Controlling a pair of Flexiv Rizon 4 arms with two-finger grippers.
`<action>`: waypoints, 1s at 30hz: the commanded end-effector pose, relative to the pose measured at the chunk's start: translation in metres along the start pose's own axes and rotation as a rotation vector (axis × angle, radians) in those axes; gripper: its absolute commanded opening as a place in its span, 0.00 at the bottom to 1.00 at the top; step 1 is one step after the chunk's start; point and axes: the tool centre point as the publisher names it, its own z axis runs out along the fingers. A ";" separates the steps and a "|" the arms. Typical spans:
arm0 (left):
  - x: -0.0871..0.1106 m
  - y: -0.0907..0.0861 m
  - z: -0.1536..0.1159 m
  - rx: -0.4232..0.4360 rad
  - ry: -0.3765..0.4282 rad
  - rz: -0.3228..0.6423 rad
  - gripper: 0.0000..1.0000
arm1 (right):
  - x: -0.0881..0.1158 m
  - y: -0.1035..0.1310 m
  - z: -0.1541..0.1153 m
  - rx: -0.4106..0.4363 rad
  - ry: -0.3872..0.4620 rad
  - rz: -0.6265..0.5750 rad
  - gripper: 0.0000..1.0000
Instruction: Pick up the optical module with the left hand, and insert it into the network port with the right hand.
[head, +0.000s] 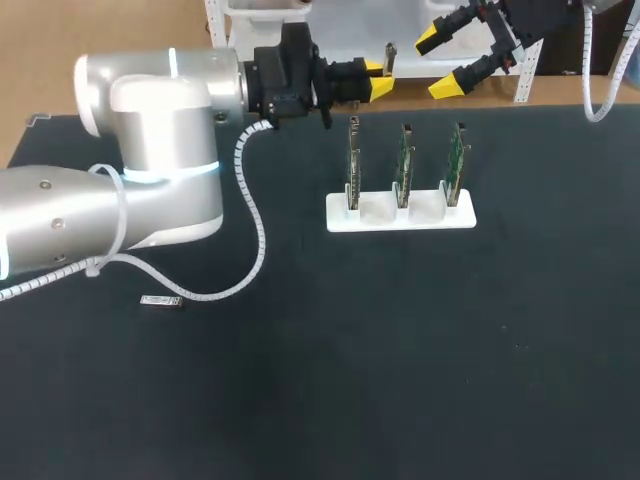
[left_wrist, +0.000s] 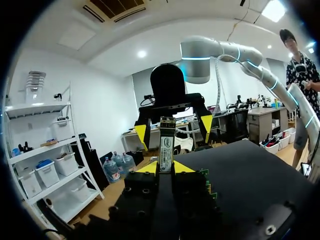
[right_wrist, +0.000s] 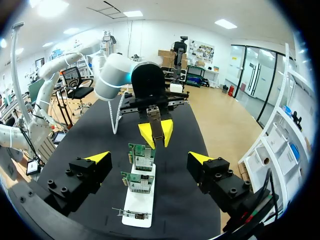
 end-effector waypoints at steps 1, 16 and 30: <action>0.004 0.010 0.008 0.085 -0.008 -0.002 0.00 | 0.000 0.002 0.000 0.003 0.000 0.000 1.00; 0.010 0.005 0.022 0.191 -0.005 -0.041 0.00 | 0.000 0.002 0.000 0.003 0.000 0.000 1.00; 0.013 -0.006 0.021 0.128 0.019 -0.081 0.00 | 0.000 0.002 0.000 0.003 0.000 0.000 1.00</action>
